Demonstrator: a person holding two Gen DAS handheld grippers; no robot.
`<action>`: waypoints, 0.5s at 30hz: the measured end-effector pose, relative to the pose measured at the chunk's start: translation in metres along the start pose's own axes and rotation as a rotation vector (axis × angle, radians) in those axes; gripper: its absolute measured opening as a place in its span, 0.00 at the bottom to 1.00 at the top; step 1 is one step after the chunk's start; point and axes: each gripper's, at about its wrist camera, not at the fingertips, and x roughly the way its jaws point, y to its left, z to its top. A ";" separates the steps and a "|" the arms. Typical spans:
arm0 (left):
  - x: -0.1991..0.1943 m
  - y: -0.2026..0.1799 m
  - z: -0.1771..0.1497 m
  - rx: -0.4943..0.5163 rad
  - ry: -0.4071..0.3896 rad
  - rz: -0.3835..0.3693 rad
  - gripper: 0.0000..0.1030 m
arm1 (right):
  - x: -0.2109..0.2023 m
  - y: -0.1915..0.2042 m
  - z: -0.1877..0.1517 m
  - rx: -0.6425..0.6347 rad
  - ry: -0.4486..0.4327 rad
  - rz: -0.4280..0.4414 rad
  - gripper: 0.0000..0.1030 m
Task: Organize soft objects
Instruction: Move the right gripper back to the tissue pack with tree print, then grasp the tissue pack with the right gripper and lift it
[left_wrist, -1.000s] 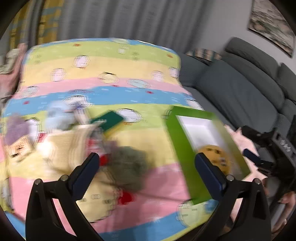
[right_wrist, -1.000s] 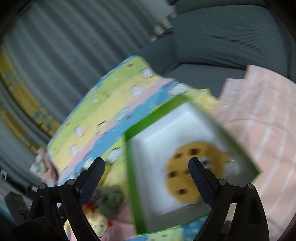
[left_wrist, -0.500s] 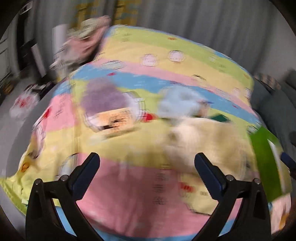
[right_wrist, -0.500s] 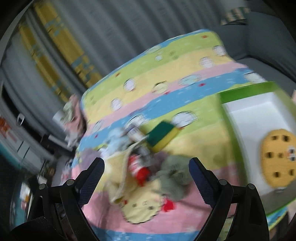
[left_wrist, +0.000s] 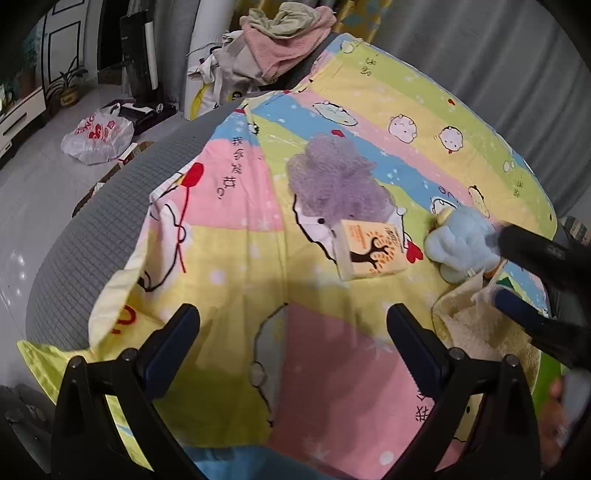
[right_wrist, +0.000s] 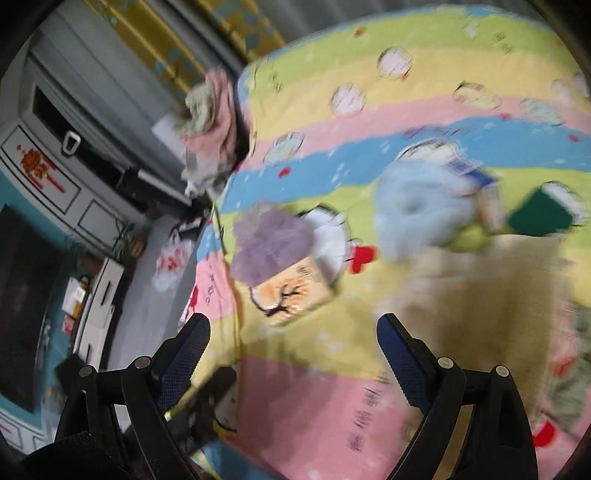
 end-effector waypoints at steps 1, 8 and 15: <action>0.000 0.002 0.001 -0.005 0.004 0.001 0.97 | 0.012 0.005 0.004 -0.002 0.026 0.001 0.90; 0.003 0.018 0.008 -0.048 0.045 -0.024 0.95 | 0.102 0.040 0.018 -0.145 0.189 -0.142 0.90; -0.002 0.024 0.009 -0.048 0.039 -0.024 0.95 | 0.143 0.024 0.019 -0.120 0.250 -0.157 0.90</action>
